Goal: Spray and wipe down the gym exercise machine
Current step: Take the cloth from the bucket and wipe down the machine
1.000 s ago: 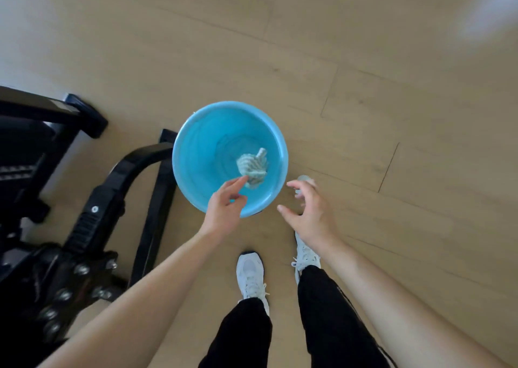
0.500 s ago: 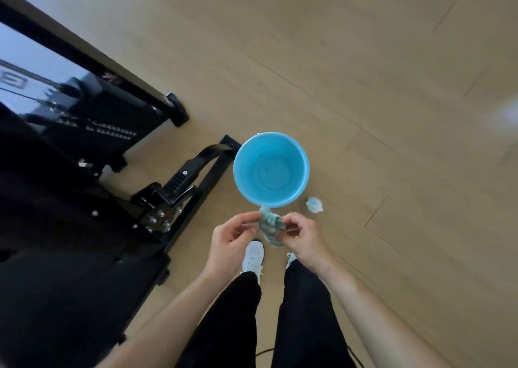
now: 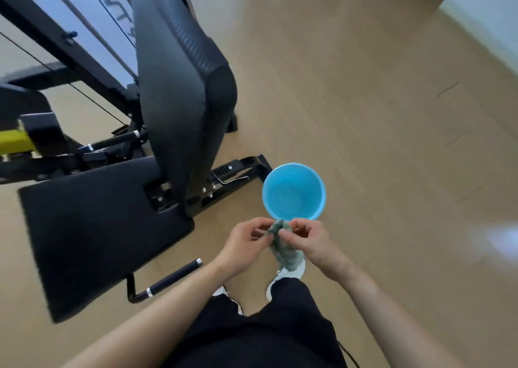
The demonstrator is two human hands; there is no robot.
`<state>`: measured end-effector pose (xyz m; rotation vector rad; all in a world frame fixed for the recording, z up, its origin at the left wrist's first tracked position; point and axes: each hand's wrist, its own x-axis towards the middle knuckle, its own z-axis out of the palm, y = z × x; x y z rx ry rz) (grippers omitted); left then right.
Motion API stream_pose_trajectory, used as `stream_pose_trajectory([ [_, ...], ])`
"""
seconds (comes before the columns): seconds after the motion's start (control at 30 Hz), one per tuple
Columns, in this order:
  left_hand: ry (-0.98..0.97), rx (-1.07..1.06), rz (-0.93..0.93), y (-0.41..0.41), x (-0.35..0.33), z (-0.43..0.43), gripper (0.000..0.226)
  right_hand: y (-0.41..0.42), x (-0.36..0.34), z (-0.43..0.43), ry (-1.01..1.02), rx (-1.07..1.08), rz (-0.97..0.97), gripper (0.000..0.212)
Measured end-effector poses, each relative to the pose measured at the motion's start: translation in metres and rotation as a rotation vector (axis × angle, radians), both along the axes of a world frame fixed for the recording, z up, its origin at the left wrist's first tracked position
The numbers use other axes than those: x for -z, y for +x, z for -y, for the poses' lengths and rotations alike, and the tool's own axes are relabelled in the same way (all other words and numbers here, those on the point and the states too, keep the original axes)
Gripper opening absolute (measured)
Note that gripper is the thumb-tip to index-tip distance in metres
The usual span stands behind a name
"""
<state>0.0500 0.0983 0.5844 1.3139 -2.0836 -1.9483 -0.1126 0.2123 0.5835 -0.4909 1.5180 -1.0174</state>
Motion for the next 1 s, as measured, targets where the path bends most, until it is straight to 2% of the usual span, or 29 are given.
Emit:
stream_pose_trajectory([
  [0.13,-0.01,-0.065,-0.038,0.056,-0.009,0.02,0.036,0.043,-0.025,0.022,0.032,-0.032,-0.114,0.016],
  [0.4,-0.02,-0.24,-0.004,0.203,0.002,0.052,0.022,0.157,-0.05,0.089,0.031,-0.105,-0.287,0.033],
  [0.47,0.024,-0.3,-0.009,0.231,0.002,0.059,0.013,0.181,-0.051,0.107,0.025,-0.141,-0.328,0.032],
  [0.6,0.061,-0.373,-0.034,0.282,-0.01,0.075,0.021,0.224,-0.053,0.142,-0.022,-0.182,-0.407,0.029],
  [0.73,0.159,-0.293,-0.055,0.325,-0.03,0.088,0.02,0.256,-0.06,0.169,-0.071,-0.24,-0.457,0.022],
  [0.8,0.146,-0.346,-0.08,0.34,-0.04,0.093,0.024,0.266,-0.068,0.181,-0.095,-0.296,-0.444,0.018],
  [0.87,0.144,-0.454,-0.168,0.351,-0.052,0.097,0.03,0.271,-0.077,0.193,-0.13,-0.398,-0.38,0.017],
  [0.93,0.165,-0.569,-0.22,0.358,-0.065,0.097,0.028,0.27,-0.084,0.208,-0.163,-0.613,-0.393,0.033],
  [1.0,0.122,-0.674,-0.191,0.364,-0.078,0.093,0.018,0.268,-0.086,0.222,-0.167,-0.851,-0.395,0.05],
])
